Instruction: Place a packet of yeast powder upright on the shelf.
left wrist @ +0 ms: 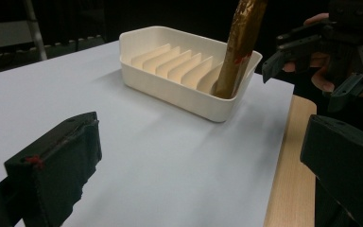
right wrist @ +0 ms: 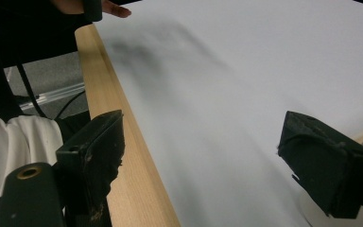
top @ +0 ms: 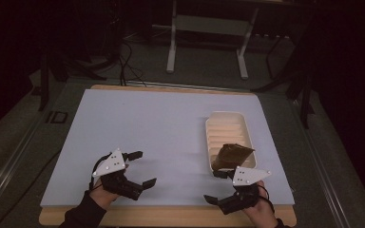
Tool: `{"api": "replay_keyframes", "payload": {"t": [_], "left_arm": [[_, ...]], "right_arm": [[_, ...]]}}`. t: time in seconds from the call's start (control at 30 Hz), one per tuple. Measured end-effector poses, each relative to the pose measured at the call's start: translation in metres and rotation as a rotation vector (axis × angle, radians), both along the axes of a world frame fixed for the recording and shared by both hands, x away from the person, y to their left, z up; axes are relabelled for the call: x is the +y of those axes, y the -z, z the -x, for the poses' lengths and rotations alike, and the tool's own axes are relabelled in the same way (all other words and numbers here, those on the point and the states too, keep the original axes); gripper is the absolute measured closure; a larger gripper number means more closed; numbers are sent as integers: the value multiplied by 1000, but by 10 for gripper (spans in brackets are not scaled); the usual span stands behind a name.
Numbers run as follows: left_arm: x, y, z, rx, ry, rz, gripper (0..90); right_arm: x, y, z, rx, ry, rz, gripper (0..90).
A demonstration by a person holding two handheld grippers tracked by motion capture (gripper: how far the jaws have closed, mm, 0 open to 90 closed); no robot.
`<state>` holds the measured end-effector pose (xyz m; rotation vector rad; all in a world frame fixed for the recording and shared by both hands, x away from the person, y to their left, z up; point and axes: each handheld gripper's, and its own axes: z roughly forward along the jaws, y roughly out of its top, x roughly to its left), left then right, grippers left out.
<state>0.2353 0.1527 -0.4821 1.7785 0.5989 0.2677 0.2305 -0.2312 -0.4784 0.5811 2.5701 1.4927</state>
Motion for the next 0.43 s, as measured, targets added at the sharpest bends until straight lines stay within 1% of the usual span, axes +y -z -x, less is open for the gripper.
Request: {"api": "replay_keyframes", "payload": {"t": [0.43], "left_arm": [[0,2,0,3,-3,-3,0]], "right_arm": [[1,0,0,-18,-18,5,149]]}}
